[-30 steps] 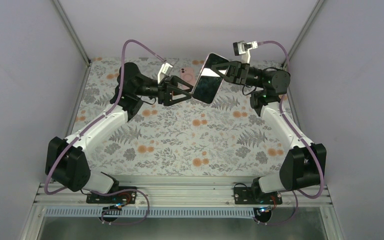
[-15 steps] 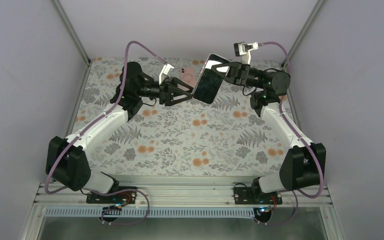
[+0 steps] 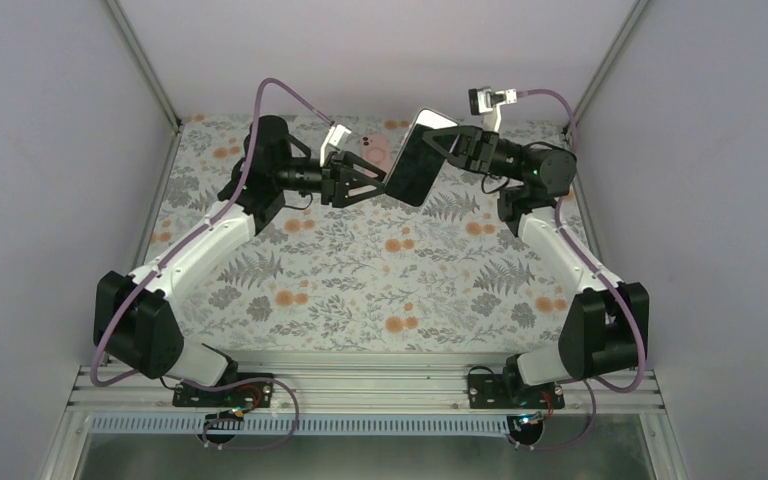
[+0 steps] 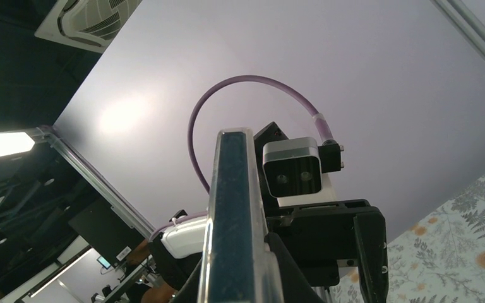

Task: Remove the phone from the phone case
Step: Remove the phone case from the phone.

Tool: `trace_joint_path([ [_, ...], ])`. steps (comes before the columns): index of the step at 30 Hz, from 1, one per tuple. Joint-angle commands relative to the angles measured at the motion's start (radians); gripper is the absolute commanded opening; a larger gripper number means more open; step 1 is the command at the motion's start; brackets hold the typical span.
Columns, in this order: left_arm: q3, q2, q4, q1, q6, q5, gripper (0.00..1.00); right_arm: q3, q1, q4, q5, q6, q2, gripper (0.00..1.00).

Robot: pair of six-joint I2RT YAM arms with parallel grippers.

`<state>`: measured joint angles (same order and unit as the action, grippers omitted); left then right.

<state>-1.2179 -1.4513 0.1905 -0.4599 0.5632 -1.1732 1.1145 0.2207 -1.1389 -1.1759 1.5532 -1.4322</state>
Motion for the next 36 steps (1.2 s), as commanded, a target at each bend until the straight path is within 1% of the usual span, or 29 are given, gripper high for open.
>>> trace_joint_path([
  [1,-0.027,-0.05,-0.074,0.024,-0.029,0.187,0.64,-0.014,0.097,-0.097,-0.004,0.077,0.023,0.04],
  [8,-0.07,-0.057,-0.078,0.035,-0.049,0.159,0.62,-0.059,0.162,-0.027,-0.046,0.007,0.017,0.04],
  [12,-0.075,-0.052,-0.064,0.035,-0.051,0.129,0.6,-0.069,0.184,0.077,-0.081,-0.084,0.022,0.04],
  [16,-0.068,-0.048,-0.046,0.034,-0.041,0.106,0.59,-0.058,0.21,0.239,-0.109,-0.226,0.024,0.04],
  [19,-0.058,-0.043,-0.033,0.031,-0.034,0.09,0.58,-0.045,0.228,0.368,-0.119,-0.368,0.025,0.04],
  [26,-0.052,-0.041,-0.03,0.005,-0.046,0.058,0.57,0.059,0.278,0.802,-0.127,-0.722,0.008,0.04],
  [27,-0.051,-0.039,-0.027,-0.003,-0.047,0.054,0.57,0.069,0.286,0.833,-0.127,-0.745,0.005,0.04],
  [30,-0.051,-0.039,-0.024,-0.022,-0.054,0.041,0.56,0.075,0.295,0.847,-0.137,-0.754,-0.007,0.04],
  [36,-0.048,-0.031,0.004,-0.037,-0.045,0.011,0.49,0.075,0.3,0.883,-0.163,-0.757,-0.037,0.04],
])
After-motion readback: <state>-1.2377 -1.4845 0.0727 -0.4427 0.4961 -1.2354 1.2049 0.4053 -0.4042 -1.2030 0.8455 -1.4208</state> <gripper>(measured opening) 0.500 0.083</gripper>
